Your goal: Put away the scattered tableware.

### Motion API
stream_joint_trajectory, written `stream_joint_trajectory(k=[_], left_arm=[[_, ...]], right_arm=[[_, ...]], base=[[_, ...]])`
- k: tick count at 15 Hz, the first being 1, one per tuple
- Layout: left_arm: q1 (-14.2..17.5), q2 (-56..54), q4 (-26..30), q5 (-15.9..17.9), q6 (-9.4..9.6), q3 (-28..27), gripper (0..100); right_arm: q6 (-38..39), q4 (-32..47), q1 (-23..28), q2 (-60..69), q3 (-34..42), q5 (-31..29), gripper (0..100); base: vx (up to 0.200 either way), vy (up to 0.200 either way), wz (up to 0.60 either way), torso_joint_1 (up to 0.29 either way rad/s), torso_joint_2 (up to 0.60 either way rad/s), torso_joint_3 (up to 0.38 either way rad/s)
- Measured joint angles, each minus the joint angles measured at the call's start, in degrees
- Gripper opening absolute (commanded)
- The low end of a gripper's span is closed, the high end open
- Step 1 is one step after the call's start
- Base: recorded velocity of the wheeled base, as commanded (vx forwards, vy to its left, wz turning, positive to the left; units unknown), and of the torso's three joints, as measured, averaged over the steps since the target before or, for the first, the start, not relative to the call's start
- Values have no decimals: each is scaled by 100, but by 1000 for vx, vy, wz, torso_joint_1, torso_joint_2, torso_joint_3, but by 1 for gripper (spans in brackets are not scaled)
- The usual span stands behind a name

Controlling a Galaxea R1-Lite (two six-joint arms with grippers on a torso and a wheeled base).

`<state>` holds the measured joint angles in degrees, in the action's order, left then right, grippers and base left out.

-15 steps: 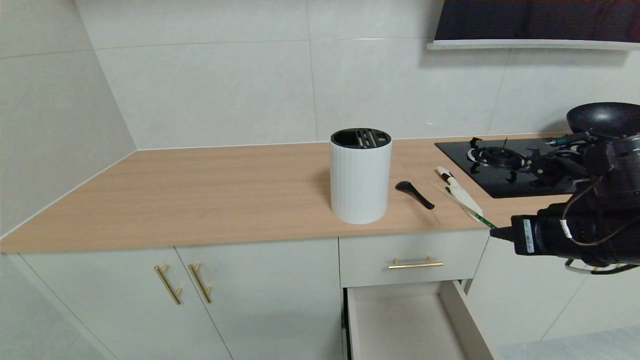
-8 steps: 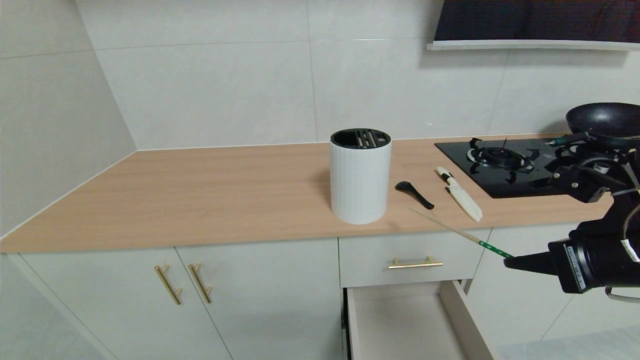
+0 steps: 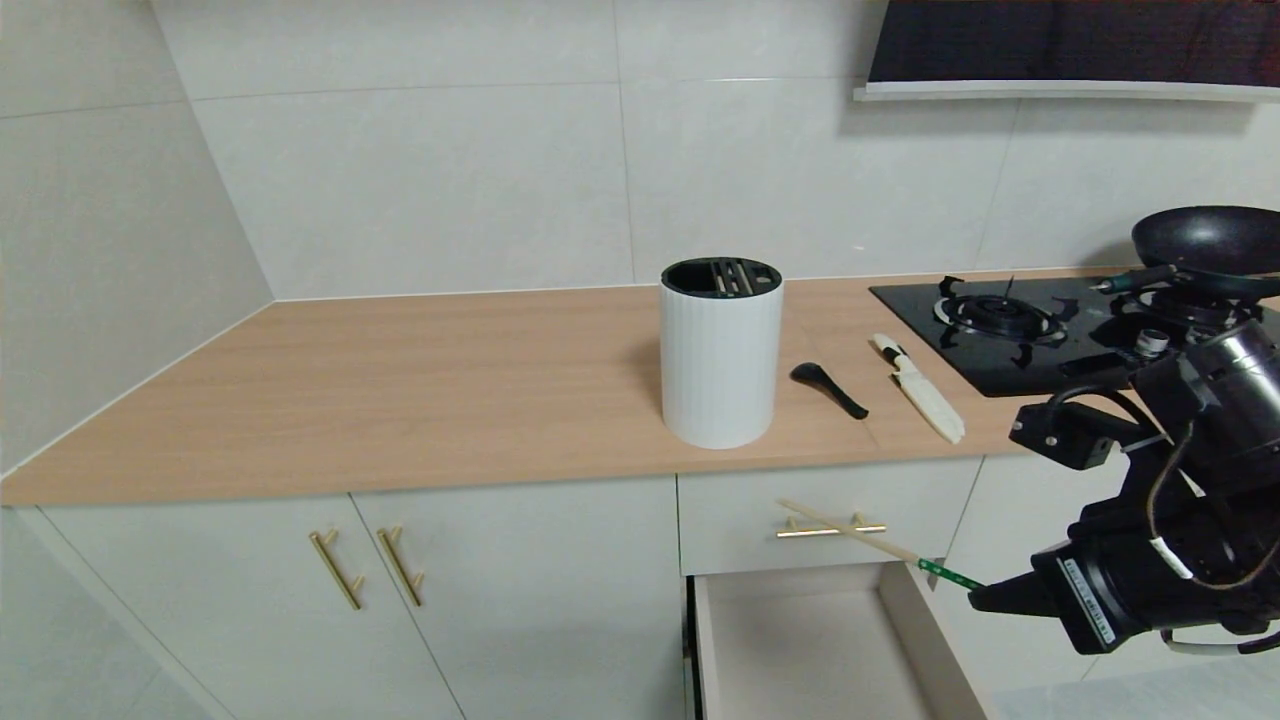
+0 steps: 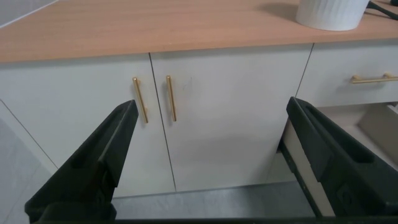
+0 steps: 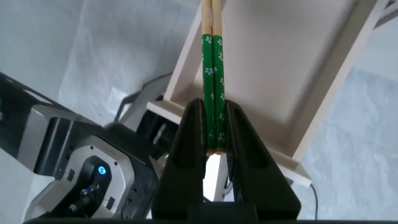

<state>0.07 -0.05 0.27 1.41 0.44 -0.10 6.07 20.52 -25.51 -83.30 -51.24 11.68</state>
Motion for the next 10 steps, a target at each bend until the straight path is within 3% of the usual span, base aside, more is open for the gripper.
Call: stream_joint_trajectory(k=[5, 10], left_arm=[[0, 0, -2, 0, 0, 0, 100], [0, 0, 0, 0, 0, 0, 100]], right_arm=[[5, -18, -45, -399, 6, -46, 0], [-22, -16, -56, -650, 6, -49, 0]], base=[[0, 0, 0, -17, 42, 24], [0, 0, 0, -180, 442, 246]])
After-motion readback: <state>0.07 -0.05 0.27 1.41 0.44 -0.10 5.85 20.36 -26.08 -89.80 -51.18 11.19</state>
